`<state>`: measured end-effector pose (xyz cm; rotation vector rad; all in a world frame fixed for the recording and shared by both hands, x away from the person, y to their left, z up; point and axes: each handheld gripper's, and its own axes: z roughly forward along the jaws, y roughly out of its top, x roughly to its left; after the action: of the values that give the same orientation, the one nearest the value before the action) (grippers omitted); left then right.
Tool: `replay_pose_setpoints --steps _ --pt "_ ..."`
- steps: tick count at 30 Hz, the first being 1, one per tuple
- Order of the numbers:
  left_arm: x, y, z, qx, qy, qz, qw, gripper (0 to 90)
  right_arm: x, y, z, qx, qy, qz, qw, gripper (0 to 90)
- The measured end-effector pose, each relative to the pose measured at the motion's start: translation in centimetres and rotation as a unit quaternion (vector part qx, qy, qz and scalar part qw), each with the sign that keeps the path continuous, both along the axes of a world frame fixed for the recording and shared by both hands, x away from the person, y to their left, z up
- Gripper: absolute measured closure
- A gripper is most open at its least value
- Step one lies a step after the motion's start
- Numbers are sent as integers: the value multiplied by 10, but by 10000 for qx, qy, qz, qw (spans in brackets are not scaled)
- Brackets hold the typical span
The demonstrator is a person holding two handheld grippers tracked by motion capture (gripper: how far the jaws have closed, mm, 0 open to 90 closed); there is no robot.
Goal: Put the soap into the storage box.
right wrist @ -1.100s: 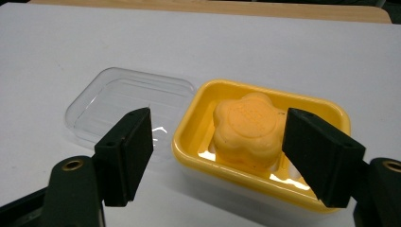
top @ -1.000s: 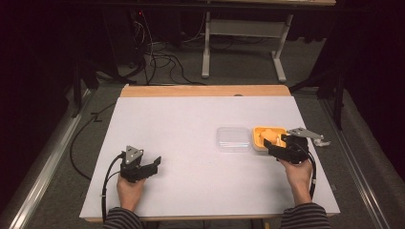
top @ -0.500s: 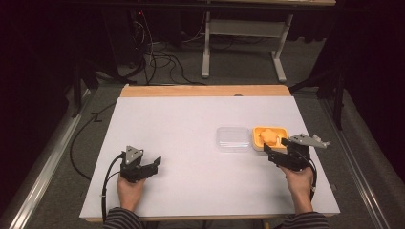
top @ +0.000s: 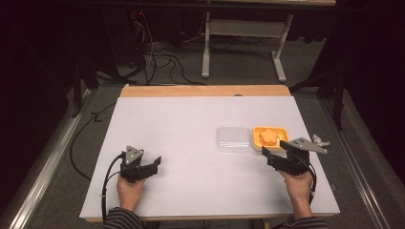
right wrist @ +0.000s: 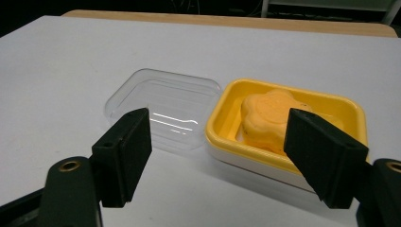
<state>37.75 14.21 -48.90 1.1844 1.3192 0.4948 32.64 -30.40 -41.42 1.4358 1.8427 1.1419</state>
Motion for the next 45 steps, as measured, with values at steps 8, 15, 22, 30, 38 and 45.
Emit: replay_pose_setpoints --steps 8,15,22,30,38,45 --pt "0 0 0 -8 3 -3 10000 235 -5 7 2 -3 -80 102 9999 246" --pt "0 0 0 -6 3 -3 10000 234 -7 14 -1 -3 -59 214 9998 249" --pt "0 0 0 -29 -12 -1 10000 234 -12 18 -2 42 -33 305 9995 250" --pt "0 0 0 -28 -17 4 10000 233 -16 24 -5 10 -53 405 9992 251" --pt "0 0 0 -26 -20 -5 10000 233 -15 32 -15 8 87 464 9989 254" --pt "0 0 0 -28 -10 -10 10000 233 -14 38 -23 37 165 530 9985 253"
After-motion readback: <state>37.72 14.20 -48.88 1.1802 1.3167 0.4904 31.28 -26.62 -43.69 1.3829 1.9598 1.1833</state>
